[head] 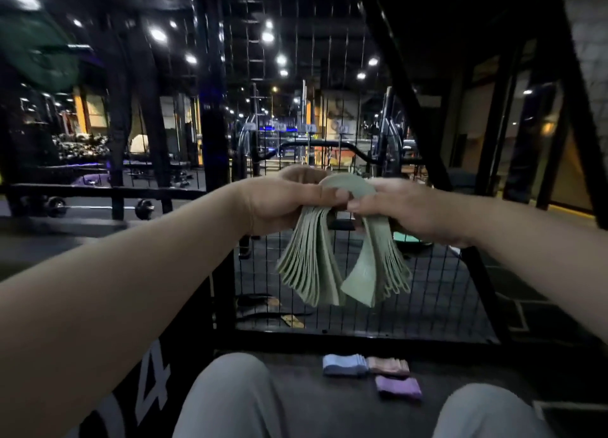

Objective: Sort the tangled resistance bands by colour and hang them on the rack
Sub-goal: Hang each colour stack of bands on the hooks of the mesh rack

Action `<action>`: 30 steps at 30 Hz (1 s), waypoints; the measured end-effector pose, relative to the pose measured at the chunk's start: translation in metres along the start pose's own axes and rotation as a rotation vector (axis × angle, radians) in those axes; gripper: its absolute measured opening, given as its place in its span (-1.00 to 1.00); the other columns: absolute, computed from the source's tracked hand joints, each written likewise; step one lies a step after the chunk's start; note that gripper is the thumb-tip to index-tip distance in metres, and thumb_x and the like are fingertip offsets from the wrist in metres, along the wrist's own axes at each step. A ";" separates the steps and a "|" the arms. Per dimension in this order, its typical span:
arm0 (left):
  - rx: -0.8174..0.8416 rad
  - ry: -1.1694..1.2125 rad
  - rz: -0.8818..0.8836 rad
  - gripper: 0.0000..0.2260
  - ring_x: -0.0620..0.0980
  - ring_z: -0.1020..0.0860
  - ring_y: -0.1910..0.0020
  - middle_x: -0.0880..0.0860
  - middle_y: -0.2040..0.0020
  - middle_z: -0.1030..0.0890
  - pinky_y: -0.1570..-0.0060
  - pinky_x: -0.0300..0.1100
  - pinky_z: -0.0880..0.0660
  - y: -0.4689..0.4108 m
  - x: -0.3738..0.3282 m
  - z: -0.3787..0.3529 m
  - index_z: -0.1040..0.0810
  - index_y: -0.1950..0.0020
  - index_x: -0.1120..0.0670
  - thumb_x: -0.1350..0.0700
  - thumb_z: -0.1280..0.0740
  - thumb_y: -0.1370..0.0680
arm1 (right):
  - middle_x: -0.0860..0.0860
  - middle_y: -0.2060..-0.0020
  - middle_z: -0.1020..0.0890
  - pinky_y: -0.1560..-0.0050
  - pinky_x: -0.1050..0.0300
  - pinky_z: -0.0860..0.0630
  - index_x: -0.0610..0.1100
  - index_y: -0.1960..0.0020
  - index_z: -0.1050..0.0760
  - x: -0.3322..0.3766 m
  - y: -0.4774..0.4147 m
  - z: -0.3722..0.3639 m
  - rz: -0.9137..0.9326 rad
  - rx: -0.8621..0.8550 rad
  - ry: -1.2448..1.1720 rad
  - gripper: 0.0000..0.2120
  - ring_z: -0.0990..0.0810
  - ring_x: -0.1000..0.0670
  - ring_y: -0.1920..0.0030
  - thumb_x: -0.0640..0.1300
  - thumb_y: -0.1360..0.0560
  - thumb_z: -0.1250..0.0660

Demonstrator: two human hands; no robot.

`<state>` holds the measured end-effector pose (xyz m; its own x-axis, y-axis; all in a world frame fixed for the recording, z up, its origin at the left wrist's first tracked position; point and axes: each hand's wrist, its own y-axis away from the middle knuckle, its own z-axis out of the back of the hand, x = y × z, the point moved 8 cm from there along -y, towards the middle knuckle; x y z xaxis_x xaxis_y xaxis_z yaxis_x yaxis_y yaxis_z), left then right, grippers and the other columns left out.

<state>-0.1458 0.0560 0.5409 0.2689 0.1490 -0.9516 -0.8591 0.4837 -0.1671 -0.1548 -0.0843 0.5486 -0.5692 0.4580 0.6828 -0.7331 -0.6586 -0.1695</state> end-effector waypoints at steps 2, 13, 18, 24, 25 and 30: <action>0.075 0.040 -0.041 -0.60 0.12 -0.56 0.09 0.19 -0.06 -0.61 0.05 -0.09 -0.60 0.008 -0.003 -0.005 -0.54 -0.32 0.20 0.12 -0.48 -0.51 | 0.07 -0.02 -0.68 -0.08 0.16 -0.49 0.03 -0.28 -0.47 0.007 0.001 -0.008 -0.023 0.031 0.031 -0.55 -0.66 0.10 -0.05 0.20 -0.48 -0.37; 0.088 -0.094 -0.024 -0.30 0.05 -0.60 -0.02 0.09 -0.10 -0.58 -0.07 -0.01 -0.54 0.028 -0.004 0.016 -0.40 -0.36 0.09 0.20 -0.64 -0.32 | 0.09 -0.14 -0.63 -0.27 0.00 -0.52 0.07 -0.36 -0.42 0.035 -0.016 -0.022 -0.043 0.078 0.168 -0.39 -0.62 0.08 -0.15 0.39 -0.44 -0.25; -0.079 -0.295 -0.008 -0.49 -0.03 -0.57 0.15 0.09 0.00 -0.55 0.08 -0.07 -0.52 0.024 -0.001 0.037 -0.35 -0.30 0.03 0.36 -0.42 -0.44 | 0.02 -0.15 -0.62 -0.29 -0.12 -0.52 0.06 -0.34 -0.39 0.031 -0.048 -0.027 -0.027 0.059 0.187 -0.43 -0.60 -0.01 -0.19 0.39 -0.49 -0.24; -0.308 -0.463 -0.061 -0.62 -0.05 -0.53 0.23 0.11 0.02 -0.53 0.24 -0.11 -0.51 0.013 0.010 0.081 -0.25 -0.20 -0.01 0.24 -0.36 -0.52 | -0.09 -0.07 -0.62 -0.19 -0.13 -0.55 0.02 -0.22 -0.40 0.027 -0.098 -0.033 -0.044 -0.001 0.231 -0.60 -0.60 -0.12 -0.09 0.30 -0.59 -0.16; -0.372 -0.562 -0.127 -0.62 -0.08 -0.53 0.21 0.09 -0.03 -0.50 0.25 -0.15 -0.51 0.013 0.007 0.090 -0.25 -0.20 -0.02 0.21 -0.36 -0.51 | -0.07 -0.04 -0.62 -0.15 -0.11 -0.55 0.02 -0.20 -0.40 0.026 -0.107 -0.034 -0.048 -0.015 0.228 -0.60 -0.61 -0.10 -0.03 0.31 -0.59 -0.17; -0.648 -1.312 -0.391 -0.50 0.10 -0.55 -0.15 0.03 -0.32 -0.47 -0.12 -0.03 -0.51 0.017 -0.007 0.113 -0.32 -0.44 0.06 0.07 -0.32 -0.52 | -0.09 -0.07 -0.62 -0.18 -0.15 -0.54 -0.01 -0.17 -0.41 0.032 -0.152 -0.031 -0.025 -0.079 0.130 -0.71 -0.60 -0.07 -0.03 0.18 -0.62 -0.20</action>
<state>-0.1131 0.1611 0.5738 0.4042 0.9145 0.0172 -0.5871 0.2738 -0.7618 -0.0736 0.0489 0.5738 -0.5903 0.5500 0.5908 -0.7716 -0.5993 -0.2130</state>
